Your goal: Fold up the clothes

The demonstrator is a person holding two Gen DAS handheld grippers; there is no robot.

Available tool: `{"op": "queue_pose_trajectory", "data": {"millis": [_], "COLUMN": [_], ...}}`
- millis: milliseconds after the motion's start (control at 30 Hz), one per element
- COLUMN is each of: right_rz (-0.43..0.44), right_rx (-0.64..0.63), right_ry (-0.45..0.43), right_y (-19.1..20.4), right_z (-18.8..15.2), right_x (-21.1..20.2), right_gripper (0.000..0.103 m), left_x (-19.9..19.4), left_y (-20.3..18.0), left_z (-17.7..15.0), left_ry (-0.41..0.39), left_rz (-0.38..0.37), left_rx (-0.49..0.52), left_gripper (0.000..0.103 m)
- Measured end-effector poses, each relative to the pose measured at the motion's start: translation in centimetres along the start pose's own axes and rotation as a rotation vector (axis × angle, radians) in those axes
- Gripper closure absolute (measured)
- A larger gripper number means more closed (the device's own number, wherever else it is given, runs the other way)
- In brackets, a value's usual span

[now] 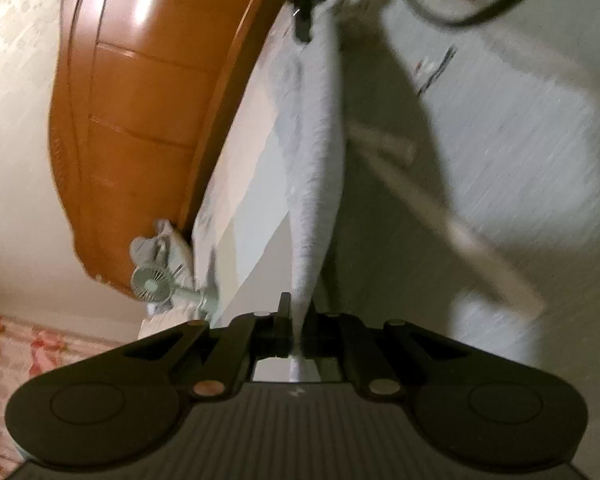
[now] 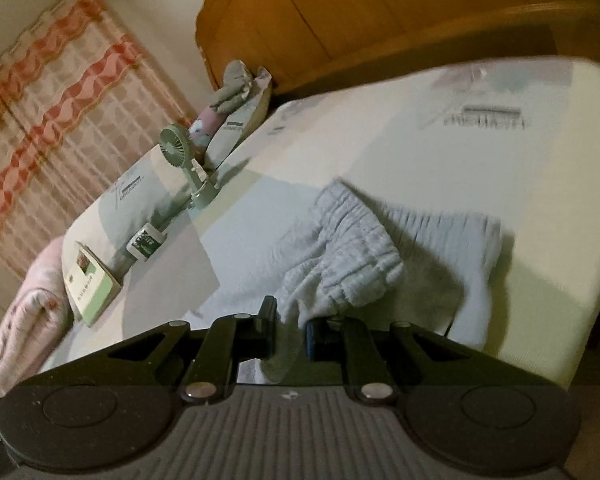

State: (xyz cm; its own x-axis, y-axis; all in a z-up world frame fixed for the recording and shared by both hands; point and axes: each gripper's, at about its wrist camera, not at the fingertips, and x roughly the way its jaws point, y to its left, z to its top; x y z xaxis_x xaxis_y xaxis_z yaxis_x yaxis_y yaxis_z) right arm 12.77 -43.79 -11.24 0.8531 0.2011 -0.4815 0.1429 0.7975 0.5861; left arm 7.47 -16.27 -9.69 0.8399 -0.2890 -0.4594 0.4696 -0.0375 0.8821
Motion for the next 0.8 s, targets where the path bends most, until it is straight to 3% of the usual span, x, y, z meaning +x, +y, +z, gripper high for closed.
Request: {"op": "queue_pose_trajectory", "data": {"millis": [333, 667, 767, 800], "right_rz": [-0.018, 0.019, 0.051, 0.067], "right_rx": [-0.111, -0.048, 0.033, 0.066], "right_ry": [0.088, 0.177, 0.167, 0.160], "right_y": [-2.5, -5.7, -6.9, -7.4], "right_z": [2.5, 3.6, 3.0, 2.8], "right_x": [-0.4, 0.1, -0.6, -0.9], "right_gripper": [0.086, 0.085, 0.069, 0.069], "left_x": [-2.0, -0.2, 0.4, 0.5], "left_y": [-1.3, -0.8, -0.7, -0.7], "left_z": [4.5, 6.7, 7.1, 7.1], "left_ry": [-0.046, 0.004, 0.029, 0.037], "left_rz": [-0.131, -0.238, -0.261, -0.266], "left_rx": [-0.010, -0.095, -0.123, -0.133], "left_gripper": [0.101, 0.101, 0.101, 0.101]}}
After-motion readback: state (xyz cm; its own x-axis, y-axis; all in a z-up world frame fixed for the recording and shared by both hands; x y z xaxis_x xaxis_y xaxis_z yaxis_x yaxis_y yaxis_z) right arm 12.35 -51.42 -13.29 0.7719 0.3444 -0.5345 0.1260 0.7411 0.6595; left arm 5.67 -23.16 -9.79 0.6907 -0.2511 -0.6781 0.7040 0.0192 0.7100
